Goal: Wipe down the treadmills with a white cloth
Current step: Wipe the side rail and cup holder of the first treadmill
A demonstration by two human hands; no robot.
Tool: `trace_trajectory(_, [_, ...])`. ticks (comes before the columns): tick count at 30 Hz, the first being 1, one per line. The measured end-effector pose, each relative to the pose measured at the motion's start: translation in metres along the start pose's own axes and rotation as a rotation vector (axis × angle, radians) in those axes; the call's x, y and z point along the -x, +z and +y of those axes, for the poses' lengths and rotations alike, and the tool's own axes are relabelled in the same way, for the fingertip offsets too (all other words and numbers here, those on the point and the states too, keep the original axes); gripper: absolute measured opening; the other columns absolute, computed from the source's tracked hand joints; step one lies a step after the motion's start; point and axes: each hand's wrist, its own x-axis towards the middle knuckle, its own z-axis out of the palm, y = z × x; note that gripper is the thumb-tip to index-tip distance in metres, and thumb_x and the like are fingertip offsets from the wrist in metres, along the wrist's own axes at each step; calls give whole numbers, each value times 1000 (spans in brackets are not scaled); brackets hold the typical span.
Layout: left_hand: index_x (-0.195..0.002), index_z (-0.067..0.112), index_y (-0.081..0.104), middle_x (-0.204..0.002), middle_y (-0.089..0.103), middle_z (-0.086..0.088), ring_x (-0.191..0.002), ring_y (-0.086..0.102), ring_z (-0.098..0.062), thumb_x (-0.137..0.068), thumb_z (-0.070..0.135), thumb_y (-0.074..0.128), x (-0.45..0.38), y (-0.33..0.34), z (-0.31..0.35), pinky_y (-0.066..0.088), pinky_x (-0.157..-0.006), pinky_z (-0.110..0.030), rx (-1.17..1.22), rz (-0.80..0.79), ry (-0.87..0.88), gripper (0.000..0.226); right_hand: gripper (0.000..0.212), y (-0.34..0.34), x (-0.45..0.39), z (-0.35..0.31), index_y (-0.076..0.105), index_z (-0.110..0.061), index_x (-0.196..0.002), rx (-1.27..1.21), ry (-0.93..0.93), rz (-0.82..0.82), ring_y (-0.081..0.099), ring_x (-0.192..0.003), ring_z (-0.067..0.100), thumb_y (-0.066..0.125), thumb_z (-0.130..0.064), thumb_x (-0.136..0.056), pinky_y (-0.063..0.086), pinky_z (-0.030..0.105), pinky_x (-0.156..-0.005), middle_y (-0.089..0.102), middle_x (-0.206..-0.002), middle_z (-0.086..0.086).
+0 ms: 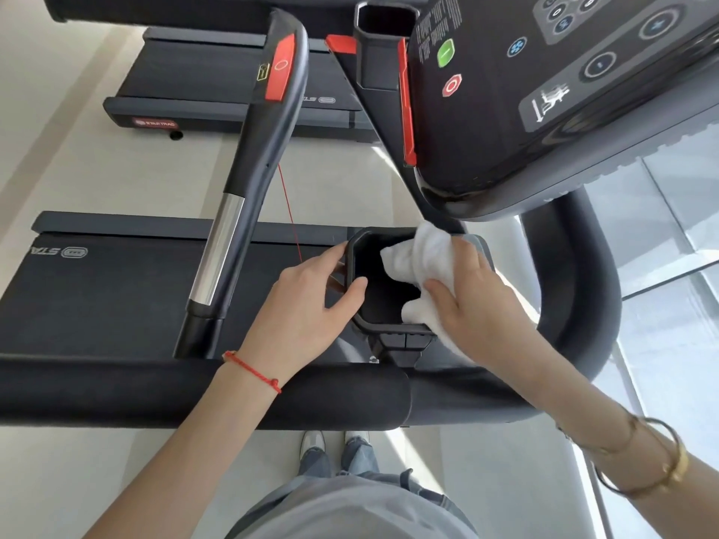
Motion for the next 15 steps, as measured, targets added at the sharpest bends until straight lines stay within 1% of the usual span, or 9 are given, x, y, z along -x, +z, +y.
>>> trace_trajectory(1, [-142, 28, 48, -120, 66, 9, -110, 62, -6, -90, 51, 48, 0, 0, 0, 52, -98, -32, -3, 0, 2, 56, 33, 2, 4, 0, 38, -7, -121, -23, 28, 6, 43, -79, 17, 50, -26, -97, 23, 21, -53, 45, -108, 1])
trace_trajectory(3, [-142, 27, 48, -121, 66, 9, -111, 61, -6, -91, 51, 48, -1, 0, 0, 52, -98, -33, -12, -1, 2, 56, 34, 3, 0, 0, 39, -5, -122, -41, 54, -11, 42, -82, 18, 51, -24, -97, 21, 29, -57, 46, -108, 3])
trace_trajectory(6, [-142, 27, 48, -119, 66, 10, -109, 62, -6, -92, 49, 49, -1, -1, 0, 52, -97, -32, -22, 4, 17, 55, 31, -1, -24, -4, 42, -3, -124, -50, 20, -31, 50, -98, 26, 48, -19, -99, 27, 26, -71, 51, -121, 10])
trace_trajectory(8, [-142, 27, 48, -116, 67, 11, -106, 63, -6, -91, 49, 48, -1, 0, 0, 53, -96, -30, -28, 4, 28, 55, 30, -1, -28, -5, 43, -4, -125, -44, 23, -8, 52, -104, 28, 47, -18, -99, 27, 26, -70, 51, -125, 10])
trace_trajectory(10, [-141, 27, 49, -113, 67, 12, -104, 63, -4, -92, 49, 48, 0, 0, 0, 52, -95, -26, -27, 6, 35, 54, 30, 2, -14, -5, 41, -6, -124, -65, 40, 21, 51, -95, 23, 48, -20, -98, 27, 26, -65, 49, -119, 8])
trace_trajectory(11, [-140, 28, 49, -111, 67, 13, -102, 63, -3, -92, 49, 48, 0, 0, 0, 52, -94, -24, -26, 9, 38, 53, 28, 4, -2, -4, 40, -7, -119, -93, 40, 32, 48, -85, 17, 48, -22, -97, 27, 24, -61, 48, -113, 6])
trace_trajectory(12, [-140, 28, 50, -110, 67, 14, -101, 63, -3, -92, 49, 48, 0, 0, 0, 52, -92, -23, -25, 10, 41, 52, 25, 5, 10, -5, 39, -9, -111, -137, 45, 40, 45, -78, 9, 48, -26, -95, 29, 18, -58, 47, -106, 3])
trace_trajectory(14, [-138, 30, 50, -108, 67, 16, -99, 63, -2, -92, 49, 49, 0, 0, -1, 53, -90, -24, -19, 4, 43, 50, 22, 7, 22, -5, 34, -14, -100, -214, 63, 39, 43, -75, -1, 48, -29, -92, 34, 7, -62, 45, -99, 0])
trace_trajectory(15, [-138, 30, 51, -107, 66, 16, -98, 63, -2, -92, 48, 49, 0, 0, -1, 54, -89, -24, -18, 4, 43, 49, 21, 6, 20, -5, 33, -14, -99, -197, 58, 29, 43, -74, -1, 49, -27, -93, 34, 6, -62, 45, -98, 0])
